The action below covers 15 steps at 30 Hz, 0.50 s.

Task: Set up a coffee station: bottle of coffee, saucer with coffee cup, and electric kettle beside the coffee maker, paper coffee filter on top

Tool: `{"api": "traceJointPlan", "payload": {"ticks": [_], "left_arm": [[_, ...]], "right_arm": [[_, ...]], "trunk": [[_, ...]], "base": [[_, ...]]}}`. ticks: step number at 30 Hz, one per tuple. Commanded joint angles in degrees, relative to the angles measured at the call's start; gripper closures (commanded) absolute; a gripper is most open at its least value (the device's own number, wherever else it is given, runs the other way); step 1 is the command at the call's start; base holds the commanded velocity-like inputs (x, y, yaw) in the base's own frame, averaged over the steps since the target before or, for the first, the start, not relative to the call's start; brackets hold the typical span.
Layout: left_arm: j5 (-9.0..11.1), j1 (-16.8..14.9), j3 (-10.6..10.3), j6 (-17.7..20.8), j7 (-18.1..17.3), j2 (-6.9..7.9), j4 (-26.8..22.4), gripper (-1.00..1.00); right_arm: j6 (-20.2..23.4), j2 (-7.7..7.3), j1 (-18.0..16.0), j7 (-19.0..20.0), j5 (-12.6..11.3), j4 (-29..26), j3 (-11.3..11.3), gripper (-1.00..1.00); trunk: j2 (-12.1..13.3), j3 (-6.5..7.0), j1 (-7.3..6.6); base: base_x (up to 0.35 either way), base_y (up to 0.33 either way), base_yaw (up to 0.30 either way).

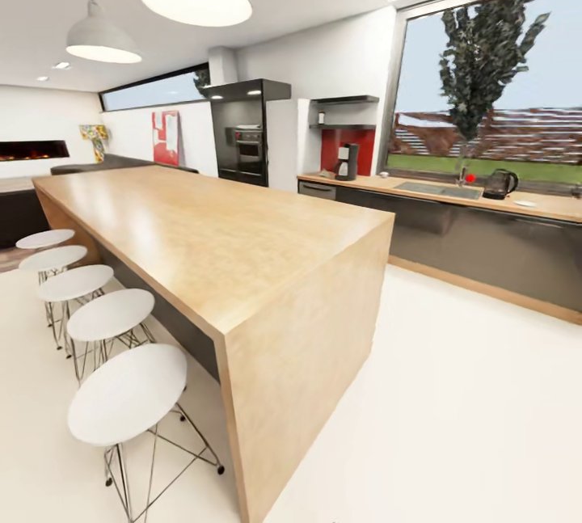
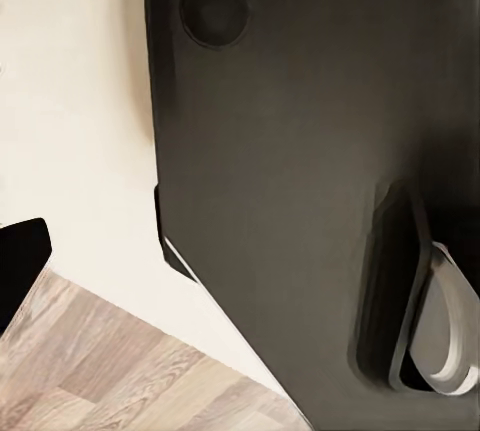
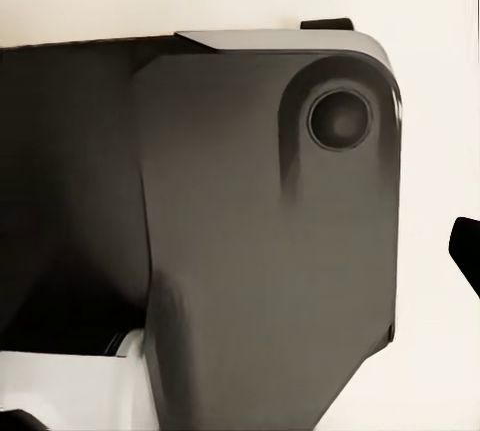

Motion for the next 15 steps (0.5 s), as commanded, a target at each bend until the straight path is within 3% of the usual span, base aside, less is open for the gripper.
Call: {"api": "traceJointPlan", "payload": {"ticks": [1,15], "left_arm": [[0.0,0.0,0.0,0.1,0.0,0.00,-0.1,-1.00],[0.1,0.0,0.0,-0.1,0.0,0.00,-0.1,-1.00]], "right_arm": [[-0.1,0.02,0.0,0.0,0.0,0.0,-0.4,-1.00],[-0.1,0.02,0.0,0.0,0.0,0.0,-0.4,-1.00]], "trunk": [[0.4,0.13,-0.22],[6.0,2.65,-3.30]], "base": [[0.000,0.000,-0.300],[0.000,0.000,-0.300]]}}
